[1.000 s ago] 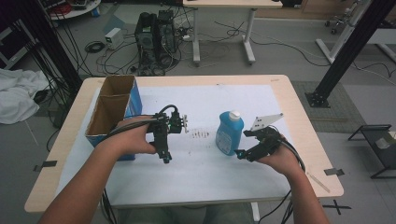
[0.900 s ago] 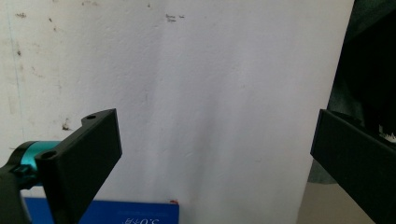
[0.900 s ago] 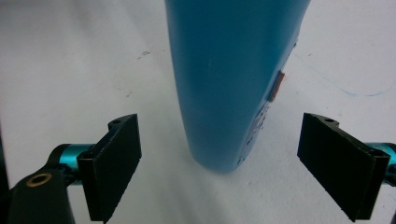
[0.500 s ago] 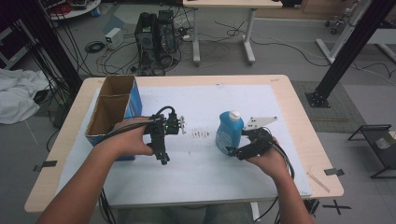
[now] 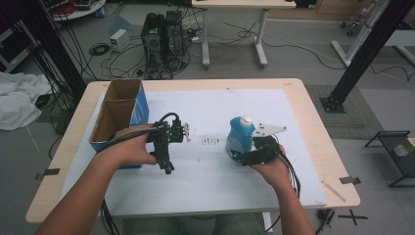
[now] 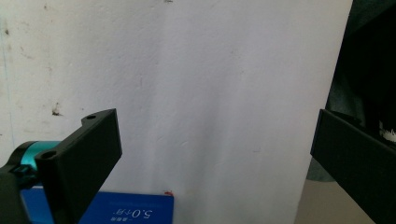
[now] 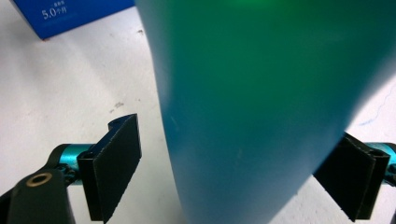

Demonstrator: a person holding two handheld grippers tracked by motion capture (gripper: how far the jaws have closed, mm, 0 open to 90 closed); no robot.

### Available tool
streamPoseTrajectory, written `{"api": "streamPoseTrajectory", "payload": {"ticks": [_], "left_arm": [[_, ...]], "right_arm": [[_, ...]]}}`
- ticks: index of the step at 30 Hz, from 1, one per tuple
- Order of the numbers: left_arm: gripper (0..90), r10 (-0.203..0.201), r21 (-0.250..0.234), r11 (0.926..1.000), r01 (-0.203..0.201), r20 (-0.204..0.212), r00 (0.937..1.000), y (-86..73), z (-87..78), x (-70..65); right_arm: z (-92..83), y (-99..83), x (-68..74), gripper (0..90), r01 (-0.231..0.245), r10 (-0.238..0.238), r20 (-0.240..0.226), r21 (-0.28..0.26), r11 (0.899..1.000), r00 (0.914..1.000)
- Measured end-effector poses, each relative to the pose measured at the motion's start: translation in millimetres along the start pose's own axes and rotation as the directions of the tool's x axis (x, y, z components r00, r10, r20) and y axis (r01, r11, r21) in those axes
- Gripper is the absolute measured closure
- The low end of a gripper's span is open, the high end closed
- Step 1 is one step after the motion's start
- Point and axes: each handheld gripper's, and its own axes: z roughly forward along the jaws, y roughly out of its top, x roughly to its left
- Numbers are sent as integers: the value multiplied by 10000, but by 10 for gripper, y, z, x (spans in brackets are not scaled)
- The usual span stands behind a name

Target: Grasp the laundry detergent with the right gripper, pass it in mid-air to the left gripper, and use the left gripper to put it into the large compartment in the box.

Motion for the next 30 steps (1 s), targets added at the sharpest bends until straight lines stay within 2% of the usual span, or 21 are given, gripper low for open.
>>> {"api": "streamPoseTrajectory", "payload": {"ticks": [5, 6, 9, 15, 16, 18, 22, 24, 30], "left_arm": [[18, -9, -6, 10000, 10, 46, 10000, 8, 16, 9], [18, 9, -3, 10000, -9, 44, 10000, 12, 20, 10], [17, 25, -8, 10000, -25, 38, 10000, 23, 34, 15], [17, 22, 10, 10000, -22, 89, 10000, 28, 43, 23], [17, 19, -15, 10000, -19, 58, 10000, 27, 45, 23], [17, 22, -12, 10000, -22, 81, 10000, 25, 44, 25], [18, 43, 33, 10000, -43, 76, 10000, 23, 48, 23], [17, -26, -61, 10000, 26, 116, 9999, 17, 62, 20], [18, 36, 71, 10000, -37, 127, 9999, 12, 57, 21]], "right_arm": [[17, -4, 16, 127, 46, -40, 230, -231, 9997, 9997], [12, -3, 22, 128, -97, 104, 275, -259, 9996, 9996], [19, -11, 15, 131, 30, -17, 383, -326, 9995, 9993], [19, -17, 21, 185, 53, -26, 497, -549, 9985, 9988], [17, -20, 13, 199, 187, -159, 469, -585, 9981, 9988], [18, -23, 30, 201, -21, 56, 539, -650, 9979, 9985], [38, -37, 38, 202, 92, -37, 726, -756, 9971, 9974], [43, -47, 45, 203, -4, 71, 788, -852, 9964, 9969], [48, -64, 65, 237, -119, 223, 936, -1108, 9938, 9954]]}}
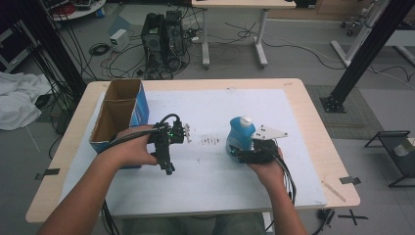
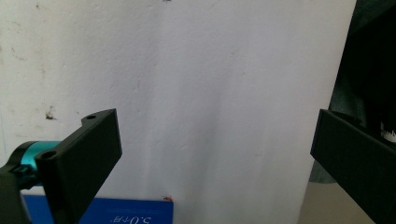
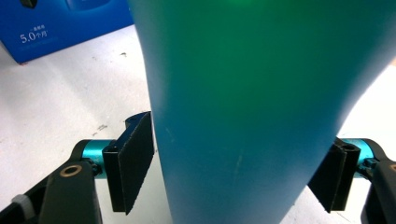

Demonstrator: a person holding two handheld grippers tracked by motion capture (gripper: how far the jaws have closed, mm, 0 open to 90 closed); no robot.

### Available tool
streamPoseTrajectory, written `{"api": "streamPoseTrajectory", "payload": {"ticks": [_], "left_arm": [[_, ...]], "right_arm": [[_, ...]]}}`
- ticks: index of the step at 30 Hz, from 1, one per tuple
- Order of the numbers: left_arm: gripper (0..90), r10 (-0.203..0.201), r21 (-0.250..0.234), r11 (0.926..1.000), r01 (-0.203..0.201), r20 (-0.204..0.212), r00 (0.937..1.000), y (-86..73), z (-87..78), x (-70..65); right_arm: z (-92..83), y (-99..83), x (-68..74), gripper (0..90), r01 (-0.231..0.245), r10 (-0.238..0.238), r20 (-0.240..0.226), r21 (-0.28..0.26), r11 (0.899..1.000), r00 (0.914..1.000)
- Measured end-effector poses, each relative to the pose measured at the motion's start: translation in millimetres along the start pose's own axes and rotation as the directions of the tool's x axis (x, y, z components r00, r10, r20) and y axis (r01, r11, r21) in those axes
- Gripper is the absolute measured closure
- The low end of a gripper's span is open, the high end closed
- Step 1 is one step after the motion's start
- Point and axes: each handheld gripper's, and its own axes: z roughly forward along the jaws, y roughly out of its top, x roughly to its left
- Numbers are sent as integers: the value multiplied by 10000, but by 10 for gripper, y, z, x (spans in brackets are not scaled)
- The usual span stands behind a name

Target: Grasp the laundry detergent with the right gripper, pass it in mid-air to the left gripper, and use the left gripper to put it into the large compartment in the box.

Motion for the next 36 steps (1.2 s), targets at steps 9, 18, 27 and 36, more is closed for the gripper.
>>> {"api": "streamPoseTrajectory", "payload": {"ticks": [9, 18, 27, 36], "left_arm": [[17, -5, -58, 10000, 5, -29, 10000, -11, 8, 1], [17, -71, -98, 9999, 71, 58, 10000, -33, 27, 2], [18, -116, -111, 9999, 117, 74, 9999, -43, 38, 2], [18, -109, -40, 9999, 109, 25, 9999, -33, 39, 10]], "right_arm": [[32, -12, 28, 251, -69, 75, 299, -192, 9998, 9995], [67, -25, 44, 290, -201, 217, 427, -361, 9991, 9989], [83, -49, 63, 329, -293, 322, 604, -484, 9984, 9977], [87, -67, 50, 360, -387, 421, 648, -525, 9979, 9970]]}}
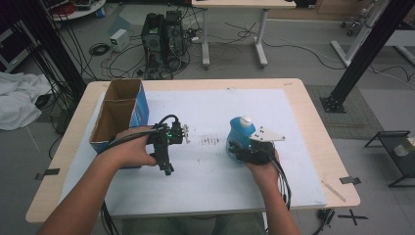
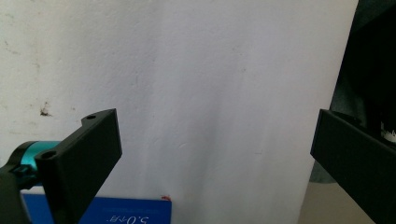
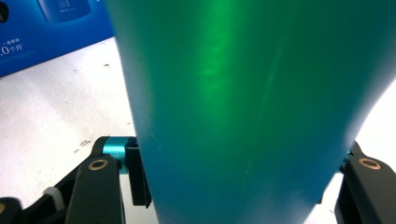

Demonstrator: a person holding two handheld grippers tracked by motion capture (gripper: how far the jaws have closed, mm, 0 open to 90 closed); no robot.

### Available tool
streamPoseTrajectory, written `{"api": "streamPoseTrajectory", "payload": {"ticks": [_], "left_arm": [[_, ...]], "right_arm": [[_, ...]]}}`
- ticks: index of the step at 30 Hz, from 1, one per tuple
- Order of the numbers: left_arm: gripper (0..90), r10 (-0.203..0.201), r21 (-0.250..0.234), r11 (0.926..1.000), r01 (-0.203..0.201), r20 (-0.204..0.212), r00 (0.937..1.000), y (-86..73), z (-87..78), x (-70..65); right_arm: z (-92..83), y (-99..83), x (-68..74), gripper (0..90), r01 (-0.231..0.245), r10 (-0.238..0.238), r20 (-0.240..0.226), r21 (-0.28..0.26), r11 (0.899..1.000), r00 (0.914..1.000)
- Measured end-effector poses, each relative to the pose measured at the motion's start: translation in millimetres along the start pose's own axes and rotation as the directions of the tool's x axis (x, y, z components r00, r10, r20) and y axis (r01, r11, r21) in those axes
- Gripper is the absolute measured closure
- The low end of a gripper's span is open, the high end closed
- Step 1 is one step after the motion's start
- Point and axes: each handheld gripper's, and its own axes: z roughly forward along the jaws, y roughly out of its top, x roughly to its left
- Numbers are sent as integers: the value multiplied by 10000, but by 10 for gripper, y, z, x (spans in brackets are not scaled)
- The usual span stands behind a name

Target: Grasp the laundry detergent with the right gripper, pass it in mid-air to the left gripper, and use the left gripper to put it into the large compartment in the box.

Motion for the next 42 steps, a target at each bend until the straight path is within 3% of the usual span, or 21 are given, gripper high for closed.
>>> {"api": "streamPoseTrajectory", "payload": {"ticks": [4, 17, 29, 37, 39, 40, 42], "left_arm": [[18, 7, -17, 10000, -7, 60, 10000, -2, 7, 5], [17, -10, -27, 10000, 10, 26, 10000, -3, 22, 12], [18, 38, 6, 10000, -38, 14, 10000, 18, 0, 8], [18, 130, 99, 9999, -129, -142, 9998, 82, -118, 16], [18, 180, 62, 9998, -179, -143, 9997, 104, -163, 15], [18, 200, 41, 9998, -199, -145, 9997, 112, -178, 14], [18, 258, -41, 9997, -258, -56, 9997, 141, -225, 13]], "right_arm": [[3, -2, 5, 370, 124, -124, -49, 48, 9999, 9999], [5, -22, 11, 427, -204, 205, 82, -151, 9997, 9998], [-14, -20, 24, 463, -67, 70, 151, -204, 9998, 9999], [-160, 124, -13, 462, 437, -464, -640, -423, 9981, 9969], [-204, 173, -16, 462, 659, -706, -944, -521, 9965, 9930], [-233, 201, -10, 462, 497, -544, -1260, -400, 9980, 9905], [-258, 242, -22, 462, 773, -850, -1613, -535, 9956, 9832]]}}
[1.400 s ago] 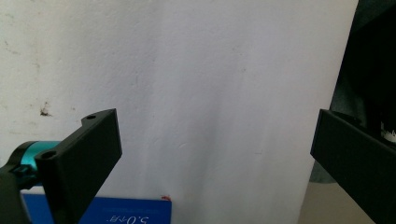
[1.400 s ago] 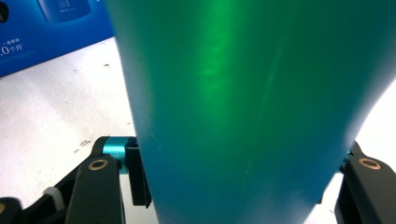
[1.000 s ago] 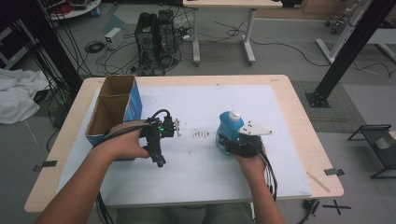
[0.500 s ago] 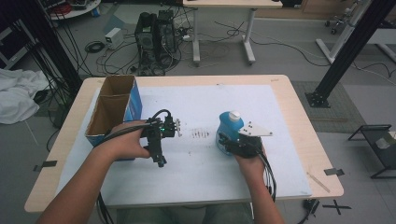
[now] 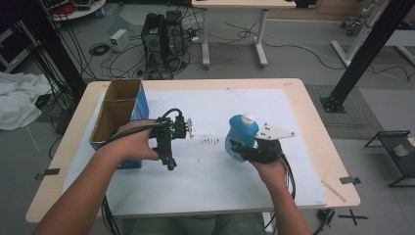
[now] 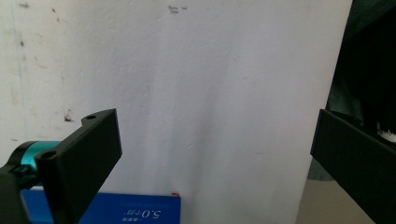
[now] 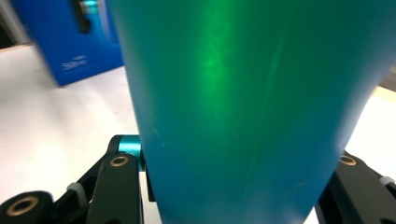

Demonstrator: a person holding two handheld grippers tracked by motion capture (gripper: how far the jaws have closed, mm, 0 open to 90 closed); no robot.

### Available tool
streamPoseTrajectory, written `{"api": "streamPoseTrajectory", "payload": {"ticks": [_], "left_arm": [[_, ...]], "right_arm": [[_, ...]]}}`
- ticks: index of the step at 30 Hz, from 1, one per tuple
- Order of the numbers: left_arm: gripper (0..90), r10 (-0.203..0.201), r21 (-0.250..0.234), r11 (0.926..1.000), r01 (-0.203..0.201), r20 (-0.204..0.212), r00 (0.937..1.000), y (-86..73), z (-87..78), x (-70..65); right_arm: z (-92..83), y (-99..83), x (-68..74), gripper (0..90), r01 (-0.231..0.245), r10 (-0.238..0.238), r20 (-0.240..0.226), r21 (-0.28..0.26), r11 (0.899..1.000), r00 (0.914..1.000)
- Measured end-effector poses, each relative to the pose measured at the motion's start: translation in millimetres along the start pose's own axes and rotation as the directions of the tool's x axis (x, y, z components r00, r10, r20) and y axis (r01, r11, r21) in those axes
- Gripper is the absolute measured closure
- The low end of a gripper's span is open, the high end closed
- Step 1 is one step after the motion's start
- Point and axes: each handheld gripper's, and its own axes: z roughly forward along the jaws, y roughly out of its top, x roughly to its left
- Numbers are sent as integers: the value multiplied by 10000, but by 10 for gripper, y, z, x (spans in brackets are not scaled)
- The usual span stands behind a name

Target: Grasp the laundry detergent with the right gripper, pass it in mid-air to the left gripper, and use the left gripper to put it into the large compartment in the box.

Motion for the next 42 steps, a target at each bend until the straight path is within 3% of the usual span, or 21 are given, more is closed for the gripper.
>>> {"api": "streamPoseTrajectory", "payload": {"ticks": [5, 9, 13, 20, 23, 26, 27, 30, 31, 32, 34, 35, 38, 39, 40, 41, 42], "left_arm": [[18, 240, 107, 9997, -238, -138, 9996, 86, -112, -6], [18, 334, -85, 9994, -335, -96, 9994, 143, -190, -31], [18, 560, -58, 9984, -560, -11, 9984, 205, -254, -60], [18, 848, 0, 9964, -848, -5, 9964, 309, -331, -129], [18, 894, 44, 9960, -894, 16, 9960, 358, -345, -155], [17, 1011, 44, 9949, -1011, 158, 9948, 408, -353, -192], [17, 1074, 45, 9942, -1075, 148, 9941, 424, -356, -203], [18, 1184, 121, 9929, -1185, 118, 9929, 471, -373, -228], [17, 1209, 174, 9925, -1211, 122, 9926, 493, -381, -239], [17, 1233, 107, 9923, -1235, 186, 9922, 504, -382, -241], [18, 1318, 49, 9912, -1319, 189, 9911, 538, -387, -262], [18, 1319, 39, 9912, -1320, 172, 9911, 556, -389, -277], [18, 1383, -71, 9904, -1382, 233, 9901, 585, -385, -297], [17, 1402, -25, 9901, -1402, 243, 9898, 594, -387, -303], [17, 1437, -67, 9896, -1436, 221, 9894, 610, -385, -319], [17, 1522, 4, 9883, -1522, 258, 9880, 621, -388, -321], [18, 1512, -21, 9885, -1512, 243, 9882, 628, -385, -327]], "right_arm": [[-35, 76, -1, 462, 259, -231, -1053, 254, 9993, 9942], [-23, 109, 25, 462, 644, -536, -1846, 533, 9965, 9813], [11, 126, 47, 462, 1026, -834, -2585, 613, 9928, 9624], [94, 150, 131, 462, 1526, -1173, -3823, 633, 9863, 9166], [149, 151, 182, 461, 1716, -1331, -4361, 497, 9839, 8900], [204, 160, 208, 461, 2000, -1623, -4650, 325, 9793, 8703], [215, 158, 230, 461, 1879, -1431, -4804, 461, 9811, 8653], [254, 168, 263, 461, 2015, -1509, -5104, 450, 9784, 8466], [284, 169, 262, 461, 2287, -1830, -5146, 263, 9731, 8377], [294, 172, 282, 461, 2276, -1764, -5248, 340, 9732, 8327], [317, 171, 314, 461, 2176, -1692, -5292, 300, 9756, 8315], [341, 175, 317, 460, 2288, -1833, -5396, 177, 9733, 8217], [386, 180, 357, 460, 2240, -1829, -5437, 97, 9745, 8191], [423, 189, 360, 460, 2425, -2115, -5431, -149, 9700, 8126], [427, 190, 377, 460, 2352, -1956, -5533, 6, 9719, 8097], [443, 196, 421, 460, 2181, -1651, -5583, 291, 9755, 8130], [469, 209, 428, 459, 2251, -1811, -5592, 100, 9743, 8090]]}}
